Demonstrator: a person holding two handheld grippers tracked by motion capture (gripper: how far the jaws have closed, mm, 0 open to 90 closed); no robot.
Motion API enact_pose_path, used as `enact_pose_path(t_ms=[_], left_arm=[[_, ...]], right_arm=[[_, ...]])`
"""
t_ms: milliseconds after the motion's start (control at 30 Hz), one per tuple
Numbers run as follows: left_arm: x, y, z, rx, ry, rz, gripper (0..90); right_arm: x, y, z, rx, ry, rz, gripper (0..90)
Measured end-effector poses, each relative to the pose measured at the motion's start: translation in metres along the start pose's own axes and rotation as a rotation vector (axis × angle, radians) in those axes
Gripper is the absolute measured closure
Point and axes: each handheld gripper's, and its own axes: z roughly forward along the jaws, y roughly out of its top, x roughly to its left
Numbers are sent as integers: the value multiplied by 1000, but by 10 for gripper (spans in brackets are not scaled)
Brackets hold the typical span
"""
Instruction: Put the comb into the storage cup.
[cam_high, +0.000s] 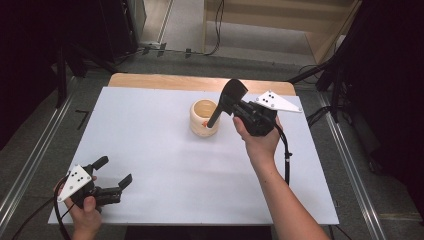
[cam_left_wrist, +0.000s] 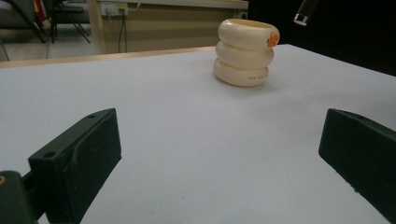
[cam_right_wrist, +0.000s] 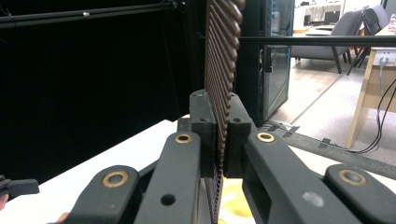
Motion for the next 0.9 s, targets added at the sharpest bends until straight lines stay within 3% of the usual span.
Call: enact_pose_path(t_ms=[900], left_arm=[[-1, 0, 0, 1, -4, 3, 0]], right_arm=[[-11, 9, 24, -3, -30, 3, 844]])
